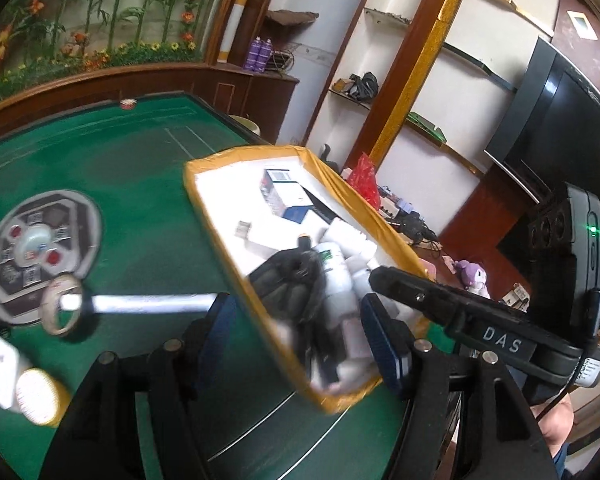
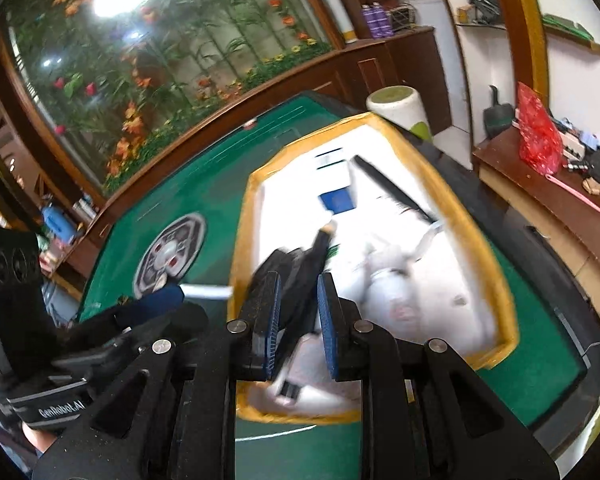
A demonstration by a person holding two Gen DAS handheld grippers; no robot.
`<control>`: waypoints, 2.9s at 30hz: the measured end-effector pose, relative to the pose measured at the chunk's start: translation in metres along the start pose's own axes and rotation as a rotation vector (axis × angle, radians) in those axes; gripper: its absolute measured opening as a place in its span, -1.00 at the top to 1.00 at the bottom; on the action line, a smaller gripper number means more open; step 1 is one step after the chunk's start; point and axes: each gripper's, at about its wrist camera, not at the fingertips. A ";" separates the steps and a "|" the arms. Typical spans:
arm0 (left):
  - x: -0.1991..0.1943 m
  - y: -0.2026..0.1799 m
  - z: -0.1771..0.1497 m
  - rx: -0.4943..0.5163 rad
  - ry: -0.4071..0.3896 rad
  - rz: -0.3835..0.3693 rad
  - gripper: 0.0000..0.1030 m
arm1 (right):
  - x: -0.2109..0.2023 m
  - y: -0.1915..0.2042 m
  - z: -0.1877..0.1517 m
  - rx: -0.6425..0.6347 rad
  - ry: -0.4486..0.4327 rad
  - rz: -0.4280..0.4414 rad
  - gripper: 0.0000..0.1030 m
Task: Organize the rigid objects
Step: 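Lower the cap and marker into the tray and open both tools, then grasp the white plug adapter with the left tool while the right grasps the yellow tape roll, then lift the plug with the left tool while the right lifts the yellow tape toward the tray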
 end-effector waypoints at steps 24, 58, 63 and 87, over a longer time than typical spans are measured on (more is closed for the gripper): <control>-0.055 0.149 -0.052 -0.049 0.032 0.408 -0.54 | 0.073 0.104 -0.074 -0.255 0.218 0.128 0.11; -0.078 0.189 -0.100 -0.183 0.102 0.238 0.20 | 0.143 0.222 -0.064 -0.618 0.263 0.038 -0.15; -0.074 0.189 -0.101 -0.166 0.109 0.254 0.18 | 0.163 0.225 -0.065 -0.620 0.276 -0.007 -0.09; -0.067 0.173 -0.102 -0.080 0.111 0.379 0.23 | 0.167 0.209 -0.058 -0.563 0.252 0.035 0.23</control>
Point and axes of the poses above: each gripper's, at about its wrist camera, not at the fingertips, and x roughly the way its jaws point, y to its left, z to its top, and after that the axes turned 9 degrees about y, right-handed
